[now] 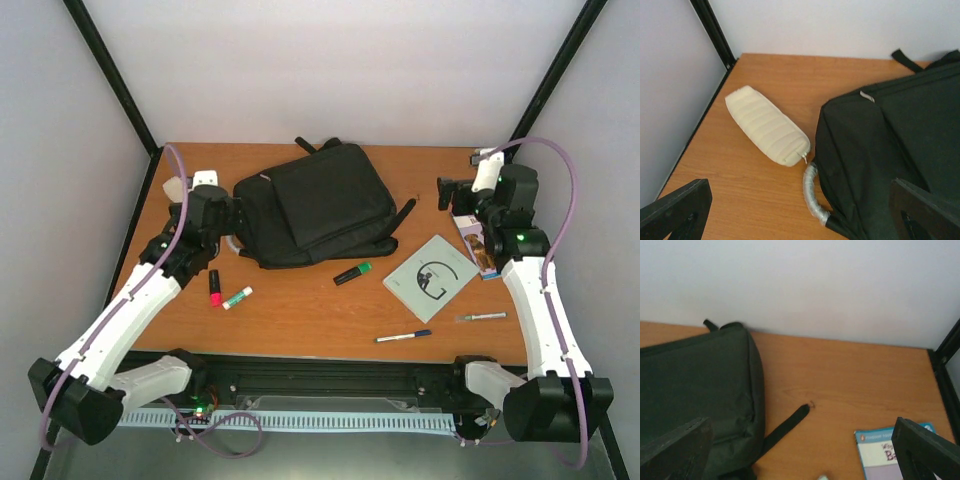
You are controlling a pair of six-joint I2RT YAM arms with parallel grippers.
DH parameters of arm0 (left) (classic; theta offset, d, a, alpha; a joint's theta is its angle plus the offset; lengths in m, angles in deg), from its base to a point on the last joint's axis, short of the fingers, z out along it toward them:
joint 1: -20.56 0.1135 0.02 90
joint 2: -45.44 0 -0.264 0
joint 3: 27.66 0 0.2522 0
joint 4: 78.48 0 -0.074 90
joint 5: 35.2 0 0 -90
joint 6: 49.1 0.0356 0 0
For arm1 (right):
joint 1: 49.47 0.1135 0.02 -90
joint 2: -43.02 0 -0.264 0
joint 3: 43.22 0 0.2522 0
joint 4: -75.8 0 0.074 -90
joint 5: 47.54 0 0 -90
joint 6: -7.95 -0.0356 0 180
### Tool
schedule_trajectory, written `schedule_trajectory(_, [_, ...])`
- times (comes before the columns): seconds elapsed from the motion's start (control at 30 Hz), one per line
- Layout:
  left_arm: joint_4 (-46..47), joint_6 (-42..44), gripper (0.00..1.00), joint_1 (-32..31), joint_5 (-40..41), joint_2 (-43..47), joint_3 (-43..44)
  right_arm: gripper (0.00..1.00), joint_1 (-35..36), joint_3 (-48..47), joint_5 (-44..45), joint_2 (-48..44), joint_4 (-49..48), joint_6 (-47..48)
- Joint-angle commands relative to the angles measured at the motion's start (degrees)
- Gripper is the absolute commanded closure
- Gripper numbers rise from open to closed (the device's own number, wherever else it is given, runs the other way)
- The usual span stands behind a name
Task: Pack the student bag
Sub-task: Adjust the student bag at the center of the board.
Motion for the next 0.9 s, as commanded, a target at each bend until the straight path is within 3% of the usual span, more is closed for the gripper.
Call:
schedule_trajectory(0.0, [2.20,-2.03,0.01,1.73,-4.84,-2.60,-1.46,0.00,0.31,4.61,-4.14,0.32,-2.51,-0.17])
schedule_trajectory(0.27, [1.15,-4.60,0.12,3.86,-13.36,-11.60,-0.65,0.00,0.56,14.80,-14.31,0.93,-3.34,7.09])
schedule_trajectory(0.47, [0.65,-8.15,0.17,5.11,-18.73,-18.57,1.12,0.02,0.69,17.06,-20.51,4.31,-1.44,11.50])
schedule_trajectory(0.7, [-1.34,-11.74,0.16,8.22,-26.41,-24.76,5.01,0.07,0.84,17.59,-26.57,7.42,-0.37,15.78])
schedule_trajectory(0.87, [-0.88,-13.63,0.05,12.29,-32.23,-26.31,4.89,0.15,0.90,16.58,-29.93,9.78,1.94,18.49])
